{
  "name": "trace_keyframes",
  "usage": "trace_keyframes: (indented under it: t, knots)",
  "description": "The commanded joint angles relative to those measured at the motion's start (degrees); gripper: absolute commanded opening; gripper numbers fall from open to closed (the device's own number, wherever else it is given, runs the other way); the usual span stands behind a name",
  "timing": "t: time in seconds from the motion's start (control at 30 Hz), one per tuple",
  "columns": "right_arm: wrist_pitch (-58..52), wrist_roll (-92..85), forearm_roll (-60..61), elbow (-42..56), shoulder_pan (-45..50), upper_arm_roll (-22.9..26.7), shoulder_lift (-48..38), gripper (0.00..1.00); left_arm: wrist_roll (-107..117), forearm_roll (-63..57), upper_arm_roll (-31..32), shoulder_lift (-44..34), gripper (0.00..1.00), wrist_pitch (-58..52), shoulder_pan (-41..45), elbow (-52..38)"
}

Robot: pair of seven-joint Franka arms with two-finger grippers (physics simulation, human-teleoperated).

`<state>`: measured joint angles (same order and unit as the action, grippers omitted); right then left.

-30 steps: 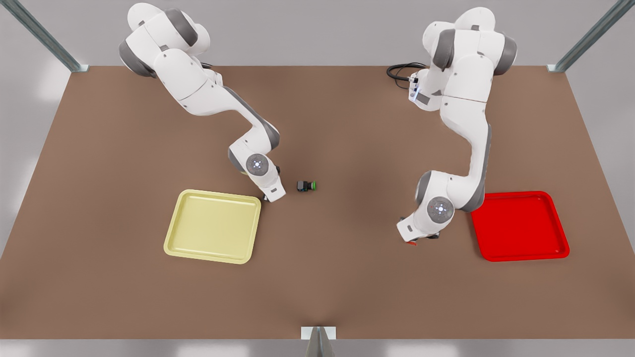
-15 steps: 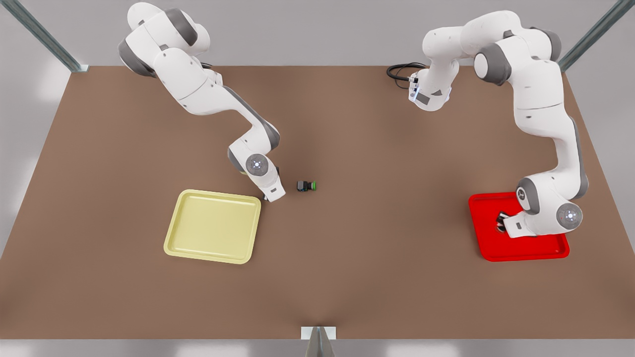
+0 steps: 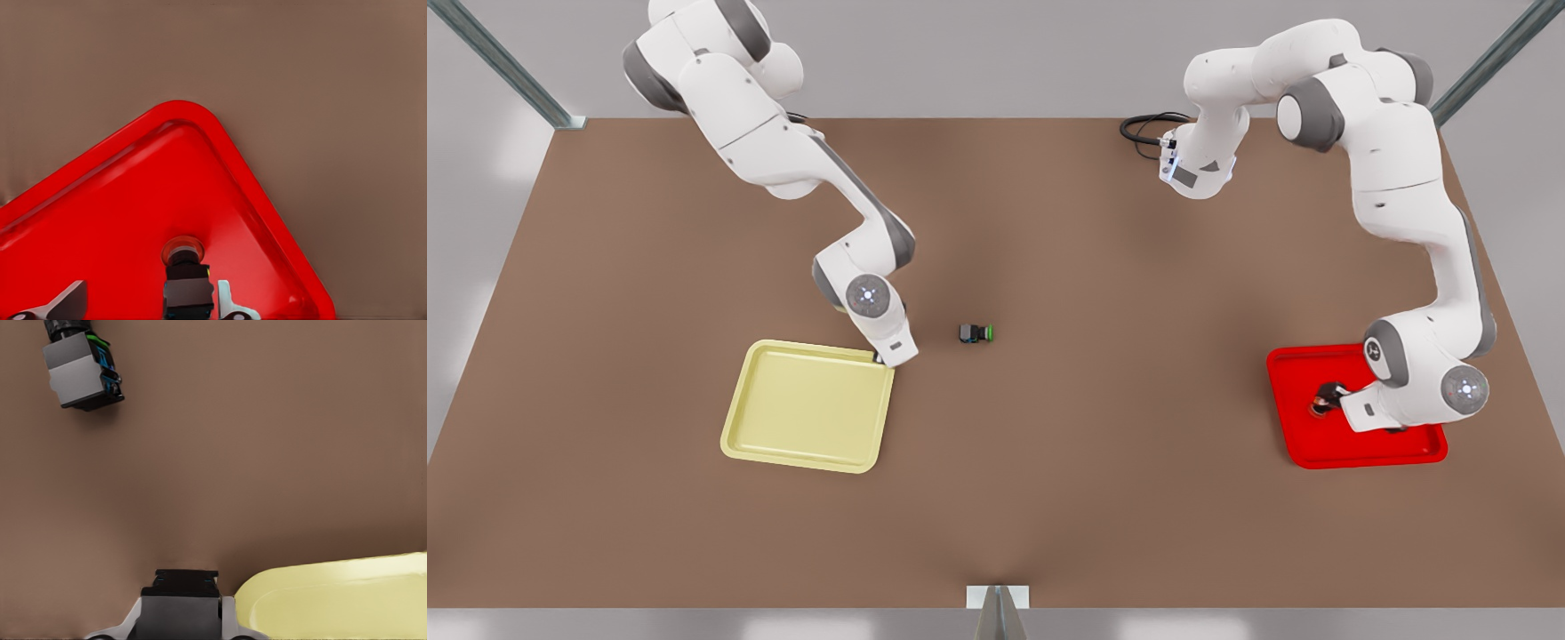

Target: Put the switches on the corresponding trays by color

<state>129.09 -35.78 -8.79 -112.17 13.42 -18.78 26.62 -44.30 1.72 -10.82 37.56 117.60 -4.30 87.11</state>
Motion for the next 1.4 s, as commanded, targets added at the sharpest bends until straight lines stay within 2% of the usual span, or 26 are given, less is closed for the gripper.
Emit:
trace_keyframes:
  t: [0.0, 0.1, 0.23, 0.33, 0.37, 0.4, 0.43, 0.5, 0.57, 0.87, 0.97, 1.03, 1.17, 1.23, 1.27, 1.33, 1.37]
  knots:
    - [0.11, 0.63, -1.05, 0.02, 0.03, 0.32, -0.16, 0.50, 0.09, -0.05, 0.01, -0.21, 1.00, -0.53, 0.08, -0.71]
    - [-0.59, -6.31, -1.05, 1.25, -4.54, 2.08, -0.25, 0.50, 10.55, 0.04, 0.54, -3.02, 1.00, -1.67, 3.33, -4.57]
    - [0.47, -16.33, -0.97, 3.89, -10.43, 4.27, 2.74, 0.51, 35.42, 0.04, 0.62, -4.86, 1.00, -15.02, 12.12, -17.67]
    - [3.89, -20.55, -0.79, 4.86, -10.43, 7.79, 4.85, 0.52, 42.80, -0.66, 0.54, -11.37, 1.00, -23.11, 16.25, -18.11]
    - [4.33, -20.64, -0.79, 4.94, -10.43, 7.79, 4.94, 0.61, 44.83, -1.19, 0.54, -14.18, 1.00, -24.70, 18.45, -18.20]
    - [4.33, -20.55, -0.79, 4.94, -10.43, 7.79, 5.03, 0.82, 45.18, -1.28, 1.67, -17.69, 1.00, -26.54, 18.54, -17.50]
    - [4.33, -20.55, -0.79, 4.94, -10.43, 7.79, 4.94, 0.93, 45.18, -1.80, 4.22, -20.24, 1.00, -27.51, 18.45, -17.15]
    - [4.07, -20.64, -0.79, 4.94, -10.43, 7.79, 4.67, 1.00, 45.36, -5.50, 8.45, -25.25, 1.00, -27.33, 17.58, -13.11]
    - [3.72, -20.82, -0.88, 4.94, -10.43, 7.70, 4.50, 1.00, 45.45, -5.59, 10.47, -27.54, 1.00, -27.33, 17.05, -10.82]
    - [3.45, -22.75, -0.79, 4.77, -10.69, 7.79, 4.15, 1.00, 47.56, -5.85, 10.47, -26.31, 1.00, -27.77, 17.66, -10.82]
    - [-4.10, -21.96, 0.53, 4.77, -10.69, 7.88, -4.90, 1.00, 48.87, -5.94, 10.47, -25.79, 1.00, -27.77, 17.66, -10.82]
    - [-6.57, -21.61, 6.15, 6.35, -10.78, 9.55, -9.47, 1.00, 48.96, -6.11, 10.47, -25.61, 1.00, -27.77, 17.66, -10.82]
    - [-15.88, -0.70, 6.94, 13.73, -10.87, 10.60, -15.01, 1.00, 49.84, -6.11, 10.47, -25.43, 1.00, -27.69, 17.75, -10.82]
    - [-19.75, 12.75, 6.86, 17.51, -10.87, 13.41, -16.59, 1.00, 49.75, -6.11, 10.38, -25.26, 1.00, -27.69, 17.75, -10.82]
    - [-21.94, 15.13, 6.94, 18.82, -10.96, 16.92, -17.65, 1.00, 49.84, -6.11, 10.38, -25.26, 1.00, -27.69, 17.75, -10.82]
    - [-36.00, 24.88, 7.12, 28.23, -12.89, 18.42, -16.42, 1.00, 49.84, -6.11, 10.38, -25.26, 1.00, -27.69, 17.75, -10.82]
    - [-37.06, 25.24, 7.03, 28.23, -13.86, 18.51, -17.21, 1.00, 49.84, -6.11, 10.38, -25.26, 1.00, -27.69, 17.75, -10.82]
